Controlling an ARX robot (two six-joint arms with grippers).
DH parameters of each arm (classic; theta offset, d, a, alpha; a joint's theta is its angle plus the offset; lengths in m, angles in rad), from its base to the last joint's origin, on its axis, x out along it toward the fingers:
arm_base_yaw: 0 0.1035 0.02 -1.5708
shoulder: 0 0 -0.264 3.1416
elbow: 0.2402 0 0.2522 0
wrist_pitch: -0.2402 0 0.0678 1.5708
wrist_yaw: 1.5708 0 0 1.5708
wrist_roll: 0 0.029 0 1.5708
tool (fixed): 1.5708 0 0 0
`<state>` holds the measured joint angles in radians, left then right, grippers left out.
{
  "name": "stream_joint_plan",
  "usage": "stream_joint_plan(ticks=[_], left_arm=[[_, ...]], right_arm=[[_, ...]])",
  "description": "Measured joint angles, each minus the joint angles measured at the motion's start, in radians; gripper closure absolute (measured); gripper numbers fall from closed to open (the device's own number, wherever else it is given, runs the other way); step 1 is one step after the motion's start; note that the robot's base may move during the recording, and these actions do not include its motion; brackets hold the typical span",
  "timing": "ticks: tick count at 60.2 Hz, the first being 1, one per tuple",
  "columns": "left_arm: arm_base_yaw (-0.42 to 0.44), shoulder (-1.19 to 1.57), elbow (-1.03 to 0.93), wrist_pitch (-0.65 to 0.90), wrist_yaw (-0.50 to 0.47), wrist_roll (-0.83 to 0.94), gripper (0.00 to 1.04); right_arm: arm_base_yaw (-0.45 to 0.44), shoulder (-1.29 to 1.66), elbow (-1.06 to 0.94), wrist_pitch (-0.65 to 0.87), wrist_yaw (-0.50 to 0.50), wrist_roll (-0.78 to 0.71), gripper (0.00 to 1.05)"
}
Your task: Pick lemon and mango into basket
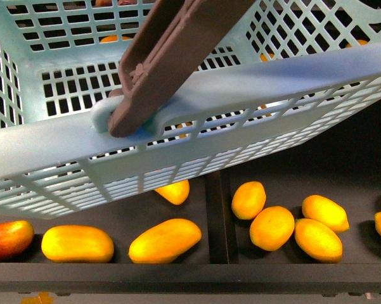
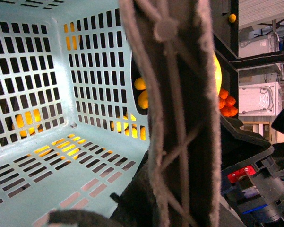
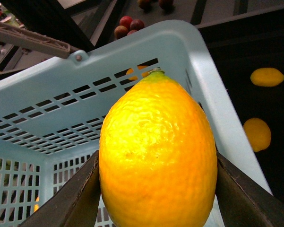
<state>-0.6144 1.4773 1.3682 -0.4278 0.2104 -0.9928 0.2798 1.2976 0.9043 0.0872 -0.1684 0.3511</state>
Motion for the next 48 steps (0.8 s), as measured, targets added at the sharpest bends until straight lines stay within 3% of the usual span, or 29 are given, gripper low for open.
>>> stream_joint_plan(ticks=[3,20,34,40,48], left_arm=[[0.000,0.000,0.000,0.000,0.000,0.000,0.99],[0.000,0.000,0.000,0.000,0.000,0.000,0.99],[0.001,0.000,-0.008,-0.001,-0.003,0.000,0.99],[0.002,0.000,-0.008,-0.001,-0.003,0.000,0.99],[0.002,0.000,-0.008,-0.001,0.003,-0.001,0.99]], right_arm=[[0.014,0.000,0.000,-0.004,0.000,-0.003,0.47],[-0.002,-0.054,-0.046,-0.005,0.051,-0.034,0.07],[-0.100,-0.168,-0.092,-0.003,0.126,-0.037,0.09],[-0.094,-0.200,-0.195,0.221,0.292,-0.165,0.22],[-0.115,-0.256,-0.349,0.397,0.326,-0.277,0.41]])
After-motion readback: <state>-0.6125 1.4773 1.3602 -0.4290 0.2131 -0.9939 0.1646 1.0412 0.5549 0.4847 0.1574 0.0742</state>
